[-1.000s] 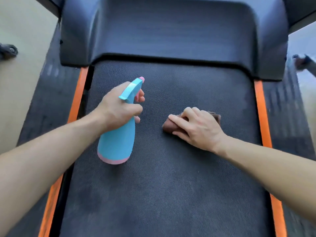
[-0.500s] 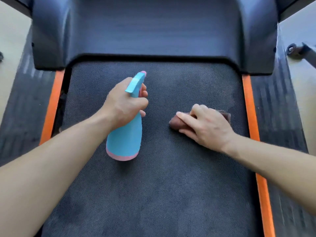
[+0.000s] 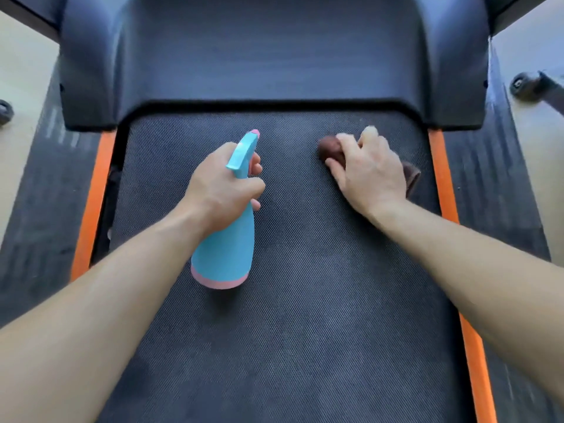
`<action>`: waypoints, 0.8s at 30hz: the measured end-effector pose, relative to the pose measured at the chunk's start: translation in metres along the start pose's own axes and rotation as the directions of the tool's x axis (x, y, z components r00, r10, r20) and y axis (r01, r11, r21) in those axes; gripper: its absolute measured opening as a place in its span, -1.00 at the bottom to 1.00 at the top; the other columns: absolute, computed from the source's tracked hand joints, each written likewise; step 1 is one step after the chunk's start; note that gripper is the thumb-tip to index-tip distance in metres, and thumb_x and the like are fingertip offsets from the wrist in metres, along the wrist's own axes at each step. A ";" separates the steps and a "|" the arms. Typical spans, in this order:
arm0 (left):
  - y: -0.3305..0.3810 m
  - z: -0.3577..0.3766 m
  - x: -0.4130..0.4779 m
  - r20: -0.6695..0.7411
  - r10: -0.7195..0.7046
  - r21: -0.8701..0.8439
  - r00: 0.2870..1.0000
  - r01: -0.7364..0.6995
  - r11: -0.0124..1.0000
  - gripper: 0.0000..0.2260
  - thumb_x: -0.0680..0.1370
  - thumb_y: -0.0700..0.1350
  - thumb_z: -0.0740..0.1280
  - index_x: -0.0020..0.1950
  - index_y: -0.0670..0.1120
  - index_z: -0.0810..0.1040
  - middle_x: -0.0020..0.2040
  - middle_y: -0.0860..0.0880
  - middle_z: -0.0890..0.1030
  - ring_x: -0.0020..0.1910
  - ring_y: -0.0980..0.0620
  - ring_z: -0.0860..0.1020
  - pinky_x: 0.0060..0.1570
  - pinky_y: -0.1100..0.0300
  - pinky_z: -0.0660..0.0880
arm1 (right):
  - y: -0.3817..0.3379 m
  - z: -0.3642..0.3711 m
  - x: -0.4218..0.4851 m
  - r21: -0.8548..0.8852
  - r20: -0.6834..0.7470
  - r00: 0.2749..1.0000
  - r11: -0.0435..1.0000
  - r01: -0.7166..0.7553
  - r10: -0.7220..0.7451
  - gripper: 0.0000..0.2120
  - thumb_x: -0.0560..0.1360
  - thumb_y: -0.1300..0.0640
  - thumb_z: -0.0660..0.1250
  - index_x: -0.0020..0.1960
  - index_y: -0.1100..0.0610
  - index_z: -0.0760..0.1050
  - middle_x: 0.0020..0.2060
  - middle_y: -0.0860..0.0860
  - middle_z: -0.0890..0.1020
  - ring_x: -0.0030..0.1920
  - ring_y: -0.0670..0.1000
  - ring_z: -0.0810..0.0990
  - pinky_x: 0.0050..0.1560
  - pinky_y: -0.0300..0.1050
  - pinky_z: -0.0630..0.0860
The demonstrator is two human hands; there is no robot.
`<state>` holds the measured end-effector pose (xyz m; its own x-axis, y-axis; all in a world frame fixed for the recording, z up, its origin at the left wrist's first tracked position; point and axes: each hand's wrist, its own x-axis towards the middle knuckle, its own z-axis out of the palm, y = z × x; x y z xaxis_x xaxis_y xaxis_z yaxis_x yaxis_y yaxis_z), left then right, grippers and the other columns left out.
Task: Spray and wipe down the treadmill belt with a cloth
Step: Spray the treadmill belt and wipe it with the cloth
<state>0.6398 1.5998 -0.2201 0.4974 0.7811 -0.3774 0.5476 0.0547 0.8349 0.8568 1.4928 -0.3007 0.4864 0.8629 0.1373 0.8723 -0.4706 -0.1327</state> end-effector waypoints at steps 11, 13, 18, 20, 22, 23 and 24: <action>-0.012 -0.013 -0.005 -0.058 -0.039 -0.224 0.998 0.025 0.974 -0.67 0.39 -0.27 0.34 -0.04 0.16 0.51 -0.09 0.04 0.59 -0.19 0.00 0.60 -0.29 0.12 0.68 | -0.013 0.006 0.031 0.058 0.042 0.998 0.997 0.046 -0.048 -0.55 0.58 -0.19 0.27 0.34 0.06 0.43 0.17 0.20 0.43 0.12 0.27 0.49 0.01 0.19 0.55; -0.014 -0.011 -0.005 -0.062 -0.055 -0.228 0.997 0.040 0.973 -0.68 0.35 -0.24 0.34 -0.03 0.16 0.52 -0.10 0.05 0.60 -0.24 0.04 0.61 -0.26 0.07 0.70 | -0.025 0.009 0.051 0.062 0.014 0.997 0.996 -0.071 0.070 -0.56 0.59 -0.17 0.28 0.30 0.12 0.41 0.20 0.18 0.43 0.15 0.25 0.48 0.03 0.18 0.51; -0.015 -0.010 -0.005 -0.110 -0.064 -0.225 0.992 0.038 0.974 -0.64 0.50 -0.39 0.33 0.00 0.10 0.52 -0.08 -0.01 0.58 -0.37 0.24 0.58 -0.19 -0.03 0.71 | -0.062 0.015 0.003 0.068 -0.047 0.959 0.957 0.282 -0.279 -0.63 0.51 -0.15 0.36 0.11 0.14 0.49 0.01 0.17 0.51 -0.06 0.24 0.54 -0.16 0.14 0.56; -0.015 -0.009 -0.006 -0.109 -0.054 -0.204 0.993 0.031 0.978 -0.61 0.52 -0.41 0.31 -0.01 0.13 0.50 -0.05 -0.02 0.58 -0.34 0.17 0.59 -0.24 0.06 0.70 | -0.059 0.018 -0.006 0.068 -0.007 0.846 0.844 0.533 -0.534 -0.61 0.50 -0.17 0.34 0.12 0.12 0.52 -0.01 0.16 0.51 -0.08 0.23 0.53 -0.21 0.11 0.57; -0.015 -0.010 -0.008 -0.104 -0.048 -0.199 0.993 0.027 0.980 -0.66 0.46 -0.31 0.38 -0.02 0.17 0.50 -0.04 0.00 0.59 -0.32 0.07 0.62 -0.26 0.09 0.69 | -0.054 0.016 0.021 0.063 0.012 0.883 0.881 0.468 -0.470 -0.59 0.52 -0.19 0.31 0.15 0.11 0.51 0.02 0.16 0.50 -0.03 0.24 0.53 -0.20 0.12 0.58; -0.014 -0.011 -0.008 -0.101 -0.055 -0.198 0.993 0.034 0.980 -0.69 0.39 -0.22 0.37 -0.03 0.18 0.50 -0.04 0.02 0.60 -0.31 0.04 0.64 -0.24 0.05 0.70 | -0.054 0.016 0.041 0.058 0.001 0.946 0.945 0.323 -0.324 -0.59 0.53 -0.19 0.31 0.18 0.11 0.50 0.07 0.17 0.48 0.01 0.25 0.52 -0.16 0.14 0.58; -0.014 -0.012 -0.008 -0.091 -0.066 -0.189 0.994 0.048 0.981 -0.69 0.33 -0.16 0.34 -0.03 0.19 0.50 -0.04 0.03 0.60 -0.32 0.01 0.65 -0.21 0.01 0.70 | -0.054 0.018 0.061 0.043 -0.007 0.986 0.985 0.167 -0.167 -0.59 0.55 -0.17 0.31 0.20 0.12 0.47 0.11 0.18 0.47 0.06 0.25 0.50 -0.11 0.14 0.55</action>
<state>0.6200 1.6001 -0.2236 0.3971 0.8290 -0.3938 0.4339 0.2085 0.8765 0.8383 1.5737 -0.3026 0.3340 0.9281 0.1643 0.9384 -0.3112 -0.1499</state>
